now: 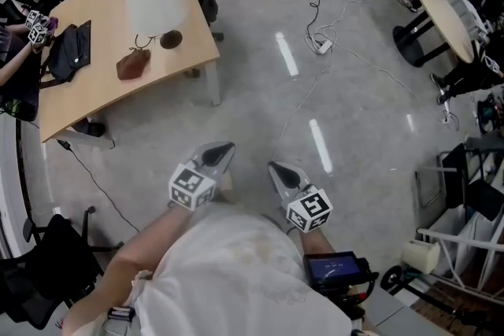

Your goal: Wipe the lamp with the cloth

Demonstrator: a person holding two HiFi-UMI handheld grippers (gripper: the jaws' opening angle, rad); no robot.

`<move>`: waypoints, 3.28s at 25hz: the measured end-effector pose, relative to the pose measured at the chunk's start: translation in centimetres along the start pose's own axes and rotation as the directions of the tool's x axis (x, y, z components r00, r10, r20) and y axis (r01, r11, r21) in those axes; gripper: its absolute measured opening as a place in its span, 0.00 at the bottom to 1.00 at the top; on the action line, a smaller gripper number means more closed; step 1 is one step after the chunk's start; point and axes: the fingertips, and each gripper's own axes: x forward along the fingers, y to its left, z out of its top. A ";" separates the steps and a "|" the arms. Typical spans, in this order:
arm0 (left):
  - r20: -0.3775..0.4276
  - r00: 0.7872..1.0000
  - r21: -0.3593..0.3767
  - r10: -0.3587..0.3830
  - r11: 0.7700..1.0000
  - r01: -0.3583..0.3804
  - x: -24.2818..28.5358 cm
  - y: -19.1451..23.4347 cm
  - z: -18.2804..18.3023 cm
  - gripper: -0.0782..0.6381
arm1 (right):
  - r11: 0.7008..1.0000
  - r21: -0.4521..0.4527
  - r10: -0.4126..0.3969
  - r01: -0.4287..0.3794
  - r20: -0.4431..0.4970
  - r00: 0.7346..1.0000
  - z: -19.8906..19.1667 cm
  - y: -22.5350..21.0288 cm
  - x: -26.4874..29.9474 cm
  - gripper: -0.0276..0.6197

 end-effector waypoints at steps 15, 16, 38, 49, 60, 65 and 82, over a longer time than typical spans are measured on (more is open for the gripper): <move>0.057 0.996 -0.057 0.074 0.996 -0.070 1.4 11.6 5.9 0.11 | 0.999 -0.039 0.004 -0.004 0.006 1.000 7.7 -4.7 11.8 0.06; 0.059 0.995 -0.064 0.085 0.995 -0.081 1.2 12.2 6.1 0.11 | 0.999 -0.043 0.011 -0.011 0.004 1.000 8.1 -4.7 12.4 0.06; -0.025 0.954 -0.128 0.300 0.945 -0.301 5.6 18.1 7.2 0.11 | 0.959 -0.073 0.268 -0.273 -0.071 0.961 12.0 -10.2 22.0 0.06; -0.071 0.922 -0.104 0.382 0.916 -0.388 9.3 18.4 8.2 0.11 | 0.924 -0.043 0.375 -0.380 -0.091 0.923 12.7 -14.7 23.9 0.06; -0.122 0.855 -0.193 0.504 0.833 -0.519 6.8 21.9 6.5 0.11 | 0.902 -0.011 0.427 -0.431 -0.109 0.898 13.2 -14.9 27.0 0.06; -0.164 0.833 -0.198 0.528 0.810 -0.552 6.1 25.5 4.4 0.11 | 0.907 -0.019 0.414 -0.421 -0.135 0.900 14.3 -15.3 29.4 0.06; -0.235 0.612 -0.356 0.755 0.519 -0.777 -4.4 43.7 0.5 0.11 | 0.913 -0.078 0.382 -0.400 -0.178 0.907 19.3 -13.8 39.4 0.06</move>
